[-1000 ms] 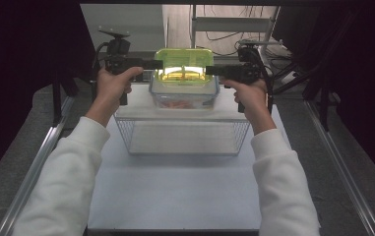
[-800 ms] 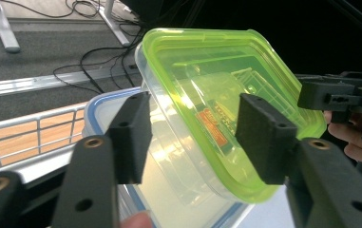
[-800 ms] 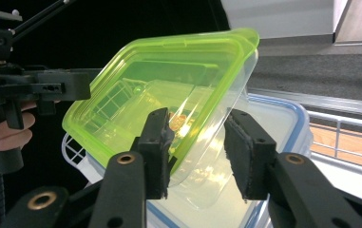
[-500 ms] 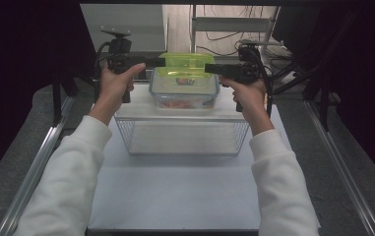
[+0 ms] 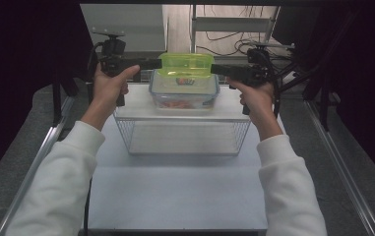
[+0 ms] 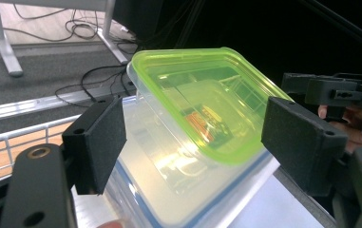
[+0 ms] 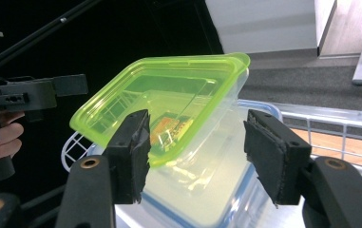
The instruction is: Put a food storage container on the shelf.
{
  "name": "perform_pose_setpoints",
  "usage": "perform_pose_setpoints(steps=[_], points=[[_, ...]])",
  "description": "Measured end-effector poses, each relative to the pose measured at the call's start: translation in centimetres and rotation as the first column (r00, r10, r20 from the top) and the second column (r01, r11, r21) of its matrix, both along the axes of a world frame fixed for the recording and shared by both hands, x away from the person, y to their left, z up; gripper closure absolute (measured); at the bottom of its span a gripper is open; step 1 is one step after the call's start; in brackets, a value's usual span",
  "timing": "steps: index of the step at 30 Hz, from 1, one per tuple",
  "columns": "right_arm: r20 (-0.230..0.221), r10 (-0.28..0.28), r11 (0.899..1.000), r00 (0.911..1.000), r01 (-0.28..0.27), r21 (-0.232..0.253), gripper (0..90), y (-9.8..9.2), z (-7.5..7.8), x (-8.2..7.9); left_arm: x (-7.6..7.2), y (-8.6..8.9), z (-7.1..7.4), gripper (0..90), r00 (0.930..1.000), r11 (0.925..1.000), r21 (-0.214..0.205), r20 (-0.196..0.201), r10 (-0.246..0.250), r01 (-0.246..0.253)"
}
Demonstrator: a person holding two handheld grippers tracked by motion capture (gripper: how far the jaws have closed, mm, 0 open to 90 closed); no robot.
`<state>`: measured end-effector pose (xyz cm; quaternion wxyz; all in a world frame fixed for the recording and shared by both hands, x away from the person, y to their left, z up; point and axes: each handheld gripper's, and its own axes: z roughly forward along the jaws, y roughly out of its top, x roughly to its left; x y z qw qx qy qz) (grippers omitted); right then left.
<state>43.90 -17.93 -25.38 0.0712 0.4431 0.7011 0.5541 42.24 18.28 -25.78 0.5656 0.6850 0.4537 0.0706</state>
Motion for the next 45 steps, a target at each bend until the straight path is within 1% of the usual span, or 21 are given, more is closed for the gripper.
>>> perform_pose_setpoints(steps=[2,3,4,7,9,13,15,18,20,21,24,26,28,30,32,34,40,41,42,44,45], points=[[0.011,0.009,1.000,0.9999,-0.009,0.001,40.2,-0.4,-0.1,-0.5,-0.6,0.3,0.0,22.9,0.9999,1.0000,-0.004,0.006,-0.008,0.008],[0.018,0.017,1.000,0.9997,-0.017,-0.001,40.0,-0.6,-0.1,-0.7,-0.9,0.4,-0.1,22.9,0.9999,1.0000,0.004,0.012,-0.008,0.008],[0.028,0.024,1.000,0.9993,-0.024,-0.001,39.8,-0.8,-0.2,-1.0,-1.2,0.5,-0.1,22.9,0.9998,0.9999,0.002,0.018,-0.011,0.010],[0.038,0.049,0.999,0.9981,-0.050,0.007,39.7,-1.2,-0.7,-1.8,-2.3,0.9,-0.5,22.7,0.9991,0.9995,-0.007,0.030,-0.029,0.029],[0.055,0.065,0.998,0.9964,-0.066,0.016,39.7,-1.6,-1.2,-2.4,-3.0,1.1,-0.8,22.7,0.9985,0.9992,-0.013,0.039,-0.037,0.038],[0.065,0.099,0.994,0.9929,-0.102,0.039,39.7,-2.1,-2.4,-3.5,-4.5,1.4,-1.6,22.7,0.9970,0.9986,-0.013,0.059,-0.050,0.051],[0.077,0.108,0.992,0.9911,-0.112,0.049,39.7,-2.4,-3.1,-4.1,-5.3,1.5,-2.0,22.9,0.9959,0.9977,-0.029,0.068,-0.059,0.061],[0.090,0.125,0.990,0.9881,-0.130,0.060,39.7,-2.8,-4.0,-5.0,-6.5,1.8,-2.9,23.0,0.9935,0.9966,-0.030,0.087,-0.074,0.077],[0.097,0.135,0.988,0.9861,-0.142,0.067,39.7,-3.0,-4.7,-5.6,-7.4,1.8,-3.6,22.9,0.9918,0.9947,-0.037,0.088,-0.093,0.097],[0.100,0.138,0.987,0.9854,-0.145,0.071,39.7,-3.1,-5.1,-6.0,-7.8,1.8,-4.0,22.8,0.9907,0.9938,-0.034,0.089,-0.102,0.106],[0.106,0.149,0.986,0.9831,-0.157,0.063,39.7,-3.3,-6.4,-6.8,-9.2,1.5,-5.3,22.9,0.9887,0.9935,-0.008,0.099,-0.112,0.114],[0.107,0.150,0.986,0.9829,-0.157,0.057,39.7,-3.4,-7.3,-7.4,-10.0,1.4,-6.3,22.9,0.9869,0.9913,-0.016,0.097,-0.129,0.131],[0.105,0.152,0.986,0.9828,-0.157,0.046,39.7,-3.6,-8.2,-7.9,-10.8,1.2,-7.3,22.9,0.9865,0.9912,0.001,0.097,-0.132,0.132],[0.104,0.152,0.987,0.9829,-0.156,0.033,39.8,-3.7,-9.2,-8.4,-11.5,1.2,-8.4,22.9,0.9858,0.9899,0.008,0.089,-0.142,0.142],[0.093,0.154,0.988,0.9836,-0.157,0.017,39.8,-3.9,-10.2,-9.0,-12.1,1.3,-9.5,23.0,0.9852,0.9882,-0.002,0.078,-0.152,0.153],[0.082,0.159,0.987,0.9839,-0.161,0.013,39.8,-4.1,-11.3,-9.3,-12.6,1.5,-10.5,23.0,0.9855,0.9878,-0.008,0.069,-0.154,0.155],[0.045,0.163,0.986,0.9856,-0.165,0.031,39.9,-4.7,-13.8,-10.1,-13.7,1.8,-13.7,23.1,0.9875,0.9865,-0.051,0.032,-0.154,0.156],[0.039,0.162,0.986,0.9861,-0.163,0.036,39.9,-4.7,-14.2,-10.2,-13.8,1.9,-14.3,23.1,0.9875,0.9862,-0.053,0.023,-0.156,0.157],[0.033,0.161,0.986,0.9863,-0.163,0.036,39.9,-4.8,-14.6,-10.3,-13.8,1.9,-14.8,23.1,0.9880,0.9868,-0.049,0.016,-0.154,0.154],[0.026,0.163,0.986,0.9863,-0.163,0.018,39.9,-4.8,-15.5,-10.4,-13.9,2.0,-15.9,23.2,0.9881,0.9869,-0.050,-0.004,-0.154,0.153],[0.015,0.162,0.987,0.9866,-0.162,0.009,39.9,-4.8,-15.9,-10.5,-13.9,2.0,-16.4,23.2,0.9880,0.9870,-0.049,-0.014,-0.154,0.153]])
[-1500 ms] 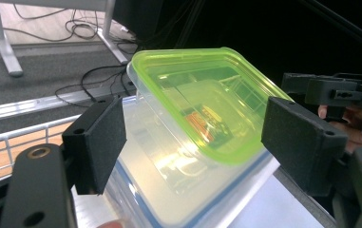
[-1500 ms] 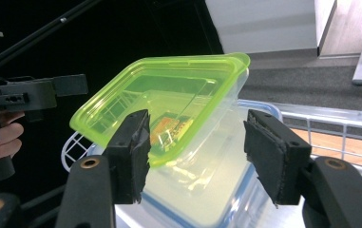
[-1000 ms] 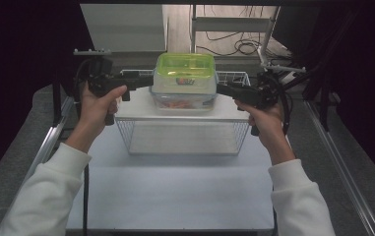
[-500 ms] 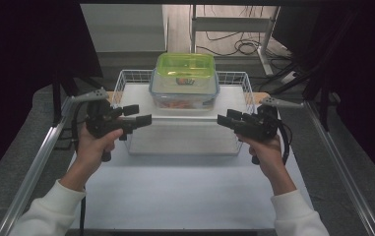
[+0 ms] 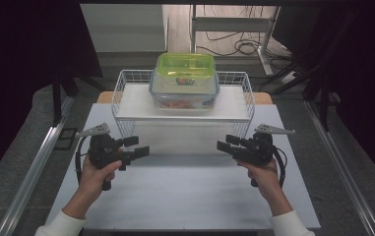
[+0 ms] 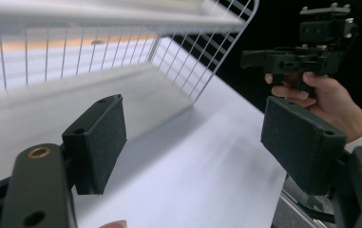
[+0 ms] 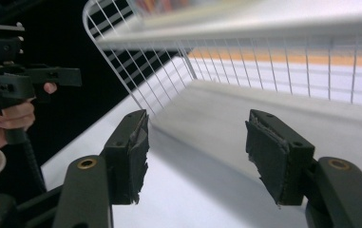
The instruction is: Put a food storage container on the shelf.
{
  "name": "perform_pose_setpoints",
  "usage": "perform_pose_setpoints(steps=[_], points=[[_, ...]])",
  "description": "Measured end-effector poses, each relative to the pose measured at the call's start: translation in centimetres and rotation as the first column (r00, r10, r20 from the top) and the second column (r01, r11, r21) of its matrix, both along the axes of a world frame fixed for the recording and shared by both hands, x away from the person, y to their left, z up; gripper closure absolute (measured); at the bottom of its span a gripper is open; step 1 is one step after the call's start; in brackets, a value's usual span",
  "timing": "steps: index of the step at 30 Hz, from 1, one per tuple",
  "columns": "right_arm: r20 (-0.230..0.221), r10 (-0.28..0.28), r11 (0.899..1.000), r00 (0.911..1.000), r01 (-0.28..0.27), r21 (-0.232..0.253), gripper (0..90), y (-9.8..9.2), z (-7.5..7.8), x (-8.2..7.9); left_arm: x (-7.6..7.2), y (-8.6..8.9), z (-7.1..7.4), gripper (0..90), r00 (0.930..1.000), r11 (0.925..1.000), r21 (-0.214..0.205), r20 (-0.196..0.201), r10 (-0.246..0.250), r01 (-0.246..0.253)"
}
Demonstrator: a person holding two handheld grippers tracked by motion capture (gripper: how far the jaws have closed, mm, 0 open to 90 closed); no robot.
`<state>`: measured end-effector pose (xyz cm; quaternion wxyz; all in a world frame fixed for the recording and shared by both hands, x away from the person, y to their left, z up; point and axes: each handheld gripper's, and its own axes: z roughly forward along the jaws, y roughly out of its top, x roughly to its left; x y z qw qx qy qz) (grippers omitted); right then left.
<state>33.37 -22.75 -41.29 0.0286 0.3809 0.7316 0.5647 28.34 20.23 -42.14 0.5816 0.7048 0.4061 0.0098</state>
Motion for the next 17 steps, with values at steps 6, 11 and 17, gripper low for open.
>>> perform_pose_setpoints(steps=[6,11,17], points=[[-0.032,0.003,1.000,0.9995,-0.003,-0.018,39.9,-0.1,-2.1,-0.1,0.2,0.1,-2.3,23.3,0.9991,0.9999,0.012,-0.043,0.006,-0.006],[-0.038,0.000,1.000,0.9993,-0.001,-0.014,39.9,-0.1,-2.7,-0.1,0.2,0.1,-2.6,23.4,0.9989,0.9997,0.022,-0.045,0.012,-0.011],[-0.030,-0.003,1.000,0.9996,0.003,-0.016,39.5,-0.1,-2.6,-0.2,0.2,0.1,-2.7,23.5,0.9988,0.9997,0.020,-0.048,0.012,-0.011]])
